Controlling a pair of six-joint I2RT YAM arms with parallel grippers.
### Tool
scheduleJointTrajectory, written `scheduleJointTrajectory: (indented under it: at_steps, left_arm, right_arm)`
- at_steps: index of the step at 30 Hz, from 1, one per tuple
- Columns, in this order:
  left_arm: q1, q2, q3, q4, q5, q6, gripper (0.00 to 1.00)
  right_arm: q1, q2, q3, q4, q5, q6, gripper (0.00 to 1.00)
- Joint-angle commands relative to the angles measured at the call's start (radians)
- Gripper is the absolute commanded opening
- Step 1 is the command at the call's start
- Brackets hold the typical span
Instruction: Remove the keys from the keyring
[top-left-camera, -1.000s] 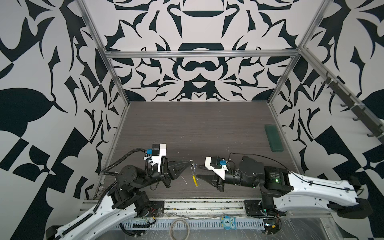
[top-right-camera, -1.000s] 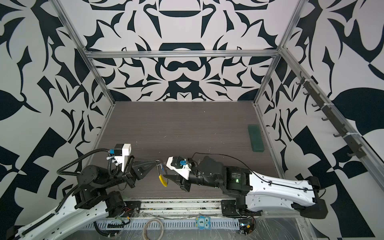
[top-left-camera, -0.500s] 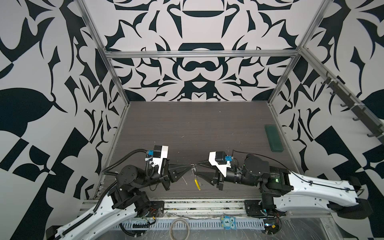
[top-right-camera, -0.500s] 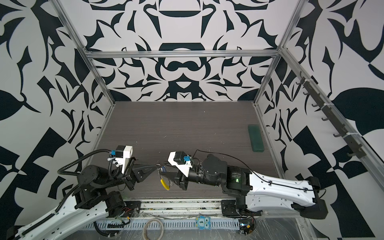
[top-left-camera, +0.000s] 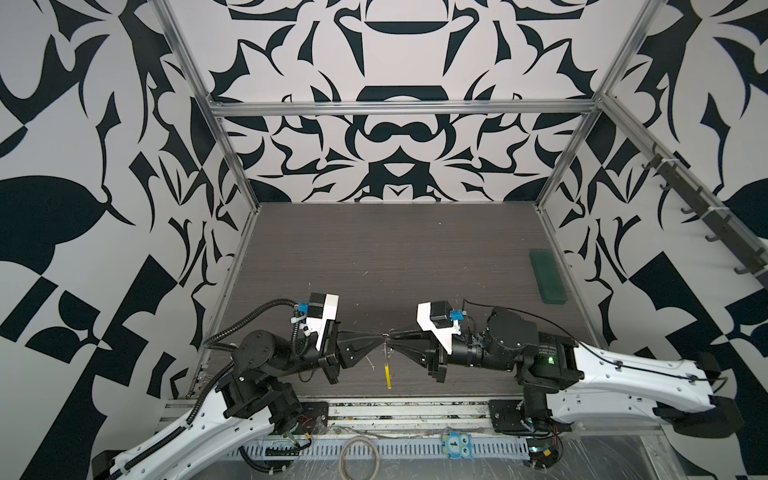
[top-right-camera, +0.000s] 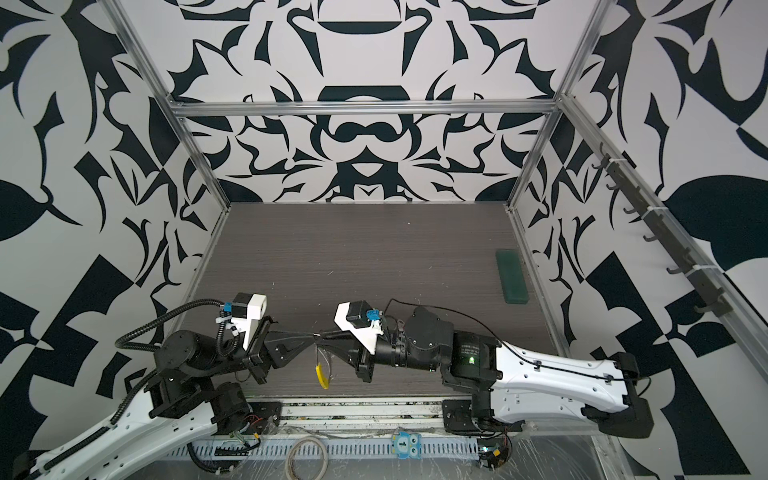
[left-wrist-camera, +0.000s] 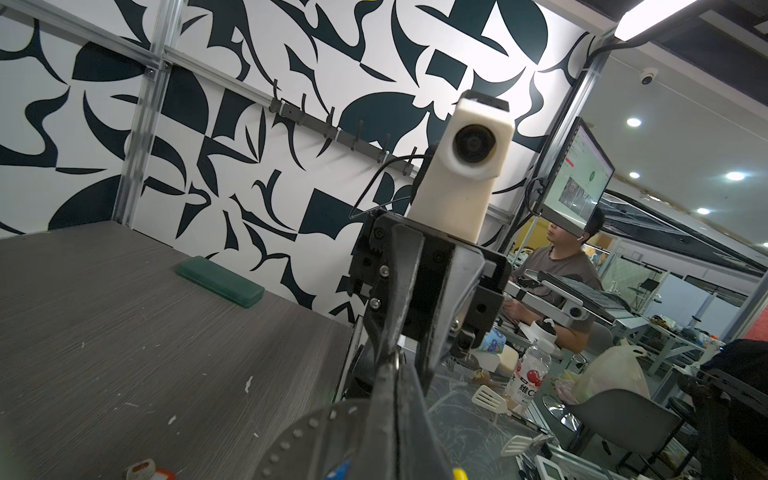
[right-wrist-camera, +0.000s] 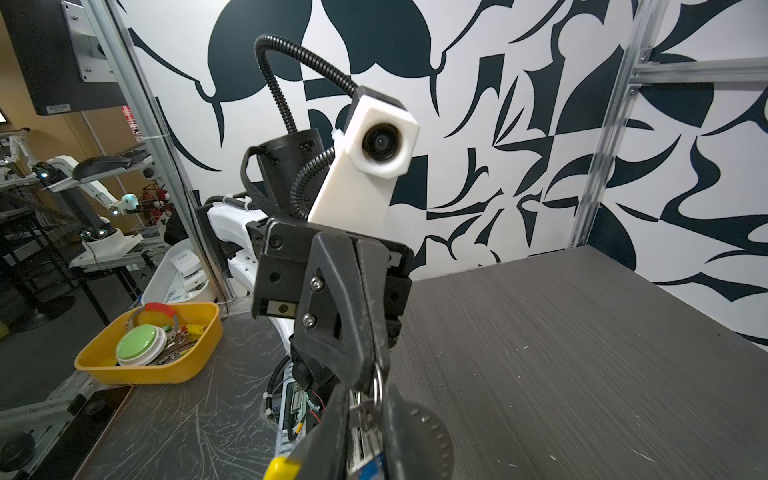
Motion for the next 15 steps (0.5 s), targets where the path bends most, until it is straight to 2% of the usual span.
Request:
scheduleJointTrajectory:
  at_steps: [1,8,12,15]
  left_arm:
    - [0.001,-0.004,0.015,0.039,0.003,-0.002,0.0]
    - [0.001,-0.005,0.016,0.047,0.003,-0.003,0.0]
    - [0.001,-0.005,0.015,0.047,0.003,-0.003,0.0]
    - [0.0,-0.005,0.015,0.049,0.003,-0.003,0.0]
  right_arm:
    - [0.003,-0.007,0.032,0.028,-0.044,0.009,0.17]
    - [0.003,0.004,0.036,0.005,-0.063,0.017,0.24]
    - [0.0,-0.002,0.028,0.005,-0.06,0.019,0.22]
    - [-0.003,-0.007,0.025,0.006,-0.066,0.026,0.16]
